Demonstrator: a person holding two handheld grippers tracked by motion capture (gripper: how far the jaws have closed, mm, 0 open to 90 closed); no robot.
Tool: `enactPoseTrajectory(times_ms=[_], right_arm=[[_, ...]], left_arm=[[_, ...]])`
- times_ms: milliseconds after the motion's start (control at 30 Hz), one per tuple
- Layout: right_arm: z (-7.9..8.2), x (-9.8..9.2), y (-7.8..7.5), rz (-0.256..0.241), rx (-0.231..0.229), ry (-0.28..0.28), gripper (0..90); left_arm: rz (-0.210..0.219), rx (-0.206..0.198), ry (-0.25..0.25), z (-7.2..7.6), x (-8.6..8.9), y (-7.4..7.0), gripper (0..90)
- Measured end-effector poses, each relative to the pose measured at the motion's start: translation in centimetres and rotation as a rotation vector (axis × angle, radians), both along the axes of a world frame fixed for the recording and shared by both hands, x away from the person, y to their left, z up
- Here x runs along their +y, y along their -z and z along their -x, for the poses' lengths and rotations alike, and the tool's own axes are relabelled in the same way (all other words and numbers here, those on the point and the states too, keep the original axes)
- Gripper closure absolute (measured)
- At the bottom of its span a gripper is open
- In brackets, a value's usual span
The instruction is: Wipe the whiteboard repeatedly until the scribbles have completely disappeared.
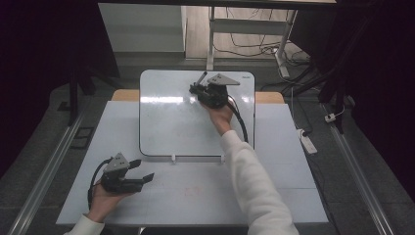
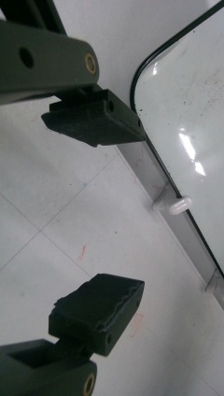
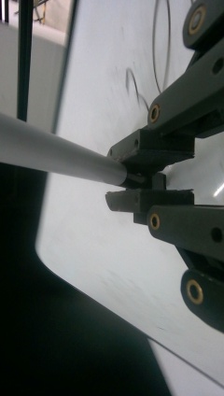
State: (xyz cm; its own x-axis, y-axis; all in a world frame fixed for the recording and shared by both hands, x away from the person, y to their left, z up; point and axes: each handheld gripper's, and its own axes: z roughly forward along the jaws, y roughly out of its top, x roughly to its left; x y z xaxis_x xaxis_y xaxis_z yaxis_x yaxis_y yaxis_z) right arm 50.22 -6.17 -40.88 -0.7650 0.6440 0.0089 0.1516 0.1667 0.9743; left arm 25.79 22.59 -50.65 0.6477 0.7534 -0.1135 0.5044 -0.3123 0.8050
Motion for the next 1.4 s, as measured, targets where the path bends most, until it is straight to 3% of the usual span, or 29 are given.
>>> enactPoseTrajectory(times_ms=[67,100,200,267,367,433,533,600,667,767,833,900,967,1033,1100,1167,1200,1300,1400], right_arm=[[-0.2,-0.6,-0.3,-0.006,-0.003,0.018,77.6],[-0.5,-1.3,-0.6,-0.023,-0.010,0.062,77.6],[-1.3,-3.1,-1.4,-0.103,-0.002,0.149,77.6],[-1.1,-2.8,-1.1,-0.106,0.009,0.133,77.6],[0.0,-0.9,-0.1,-0.020,-0.008,0.042,77.6],[-0.2,-1.2,-0.4,-0.003,-0.017,0.044,77.6],[-1.3,-3.3,-1.6,-0.079,-0.017,0.163,77.6],[-1.8,-4.1,-2.0,-0.108,-0.012,0.186,77.6],[-1.6,-3.5,-1.8,-0.098,-0.010,0.157,77.6],[-0.9,-1.6,-0.9,-0.032,-0.020,0.071,77.6],[-1.0,-1.5,-1.2,-0.025,-0.032,0.086,77.6],[-1.6,-2.5,-1.7,-0.074,-0.034,0.155,77.6],[-2.0,-3.4,-2.0,-0.094,-0.031,0.184,77.6],[-1.6,-3.2,-1.7,-0.089,-0.027,0.167,77.6],[-0.8,-2.2,-1.0,-0.040,-0.017,0.098,77.6],[-0.2,-1.8,-0.5,-0.004,-0.036,0.078,77.6],[-0.2,-2.2,-0.6,-0.012,-0.029,0.077,77.6],[-1.0,-4.2,-1.3,-0.062,-0.026,0.167,77.6],[-1.3,-5.3,-1.4,-0.111,-0.012,0.186,77.6]], left_arm=[[-0.005,-0.004,0.004,0.1,-0.1,0.0,26.2],[-0.004,-0.005,0.004,0.2,-0.1,-0.1,26.3],[0.004,-0.008,0.001,0.2,0.0,-0.2,26.3],[0.003,-0.005,0.000,0.1,0.0,-0.1,26.3],[0.000,-0.002,0.001,0.0,0.0,0.0,26.3],[-0.005,-0.006,0.004,0.1,-0.1,-0.1,26.3],[0.001,-0.010,0.004,0.3,-0.1,-0.2,26.3],[0.006,-0.008,0.001,0.2,0.0,-0.2,26.3],[0.004,-0.004,0.001,0.0,0.0,-0.1,26.3],[-0.001,-0.001,0.003,0.0,-0.1,0.0,26.3],[-0.006,-0.004,0.005,0.1,-0.2,0.0,26.3],[-0.001,-0.006,0.004,0.2,-0.1,-0.1,26.3],[0.004,-0.008,0.002,0.1,0.0,-0.1,26.3],[0.004,-0.003,0.002,0.0,0.0,-0.1,26.3],[0.001,-0.003,0.004,-0.1,0.0,0.0,26.3],[0.001,-0.004,0.007,0.0,-0.1,-0.1,26.3],[-0.002,-0.006,0.008,0.0,-0.2,-0.1,26.3],[0.002,-0.010,0.007,0.2,-0.2,-0.2,26.3],[0.005,-0.007,0.004,0.0,-0.1,-0.2,26.3]])
